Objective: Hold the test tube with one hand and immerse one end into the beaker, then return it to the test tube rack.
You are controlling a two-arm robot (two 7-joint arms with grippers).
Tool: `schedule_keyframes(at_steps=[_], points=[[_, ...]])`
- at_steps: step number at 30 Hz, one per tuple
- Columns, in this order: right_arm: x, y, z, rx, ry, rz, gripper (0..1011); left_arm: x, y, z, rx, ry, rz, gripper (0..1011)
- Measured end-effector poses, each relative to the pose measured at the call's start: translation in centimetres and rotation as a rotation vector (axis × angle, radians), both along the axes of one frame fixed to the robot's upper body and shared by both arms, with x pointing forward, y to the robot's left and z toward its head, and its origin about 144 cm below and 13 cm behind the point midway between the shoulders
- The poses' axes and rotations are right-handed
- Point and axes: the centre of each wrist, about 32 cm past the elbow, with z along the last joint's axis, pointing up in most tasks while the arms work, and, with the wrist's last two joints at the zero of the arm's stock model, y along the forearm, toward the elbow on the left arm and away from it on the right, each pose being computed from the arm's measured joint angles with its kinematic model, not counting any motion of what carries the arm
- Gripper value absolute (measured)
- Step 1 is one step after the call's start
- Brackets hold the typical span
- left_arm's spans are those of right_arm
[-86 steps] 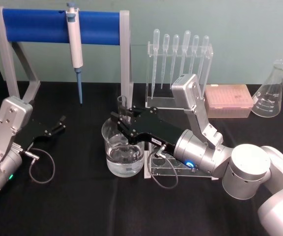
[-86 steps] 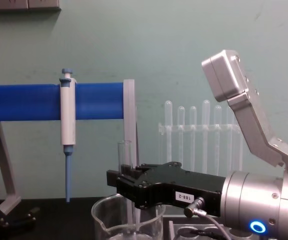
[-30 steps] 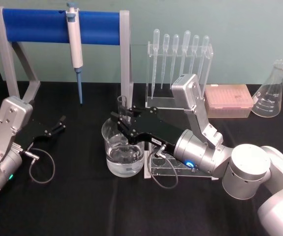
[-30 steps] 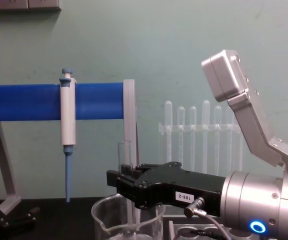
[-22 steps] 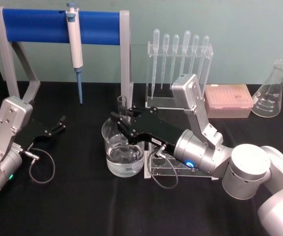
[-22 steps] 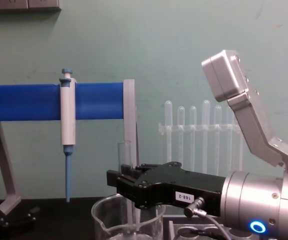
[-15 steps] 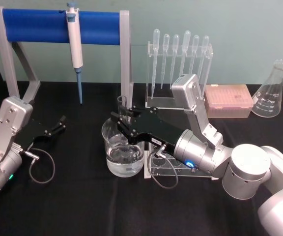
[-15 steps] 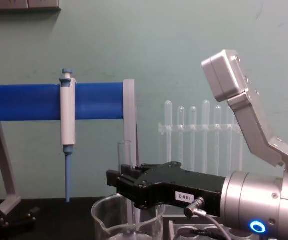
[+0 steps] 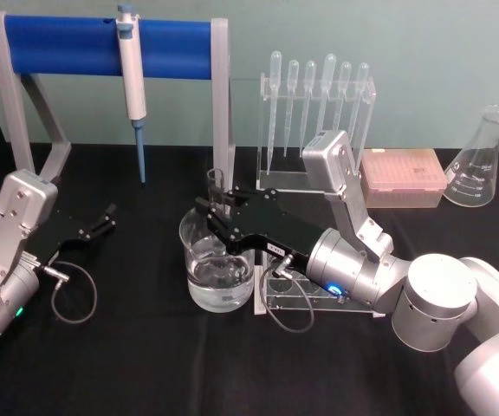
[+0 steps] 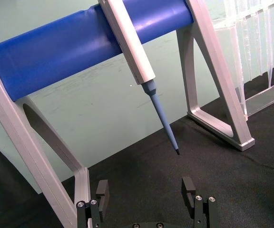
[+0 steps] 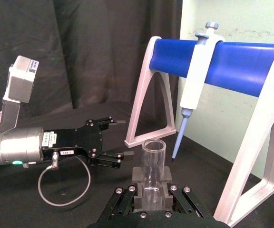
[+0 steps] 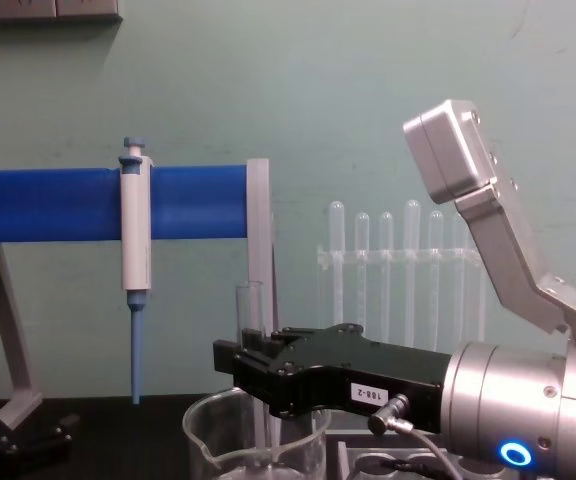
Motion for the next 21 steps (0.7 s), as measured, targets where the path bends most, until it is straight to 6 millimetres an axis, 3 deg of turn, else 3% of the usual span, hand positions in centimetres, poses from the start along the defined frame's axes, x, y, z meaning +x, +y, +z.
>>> schedule_keyframes(at_steps=[21], points=[[0.0, 0.0, 0.0, 0.0, 0.0, 0.0, 227, 0.0, 0.0, 0.0, 0.0, 0.0, 0.0, 1000]])
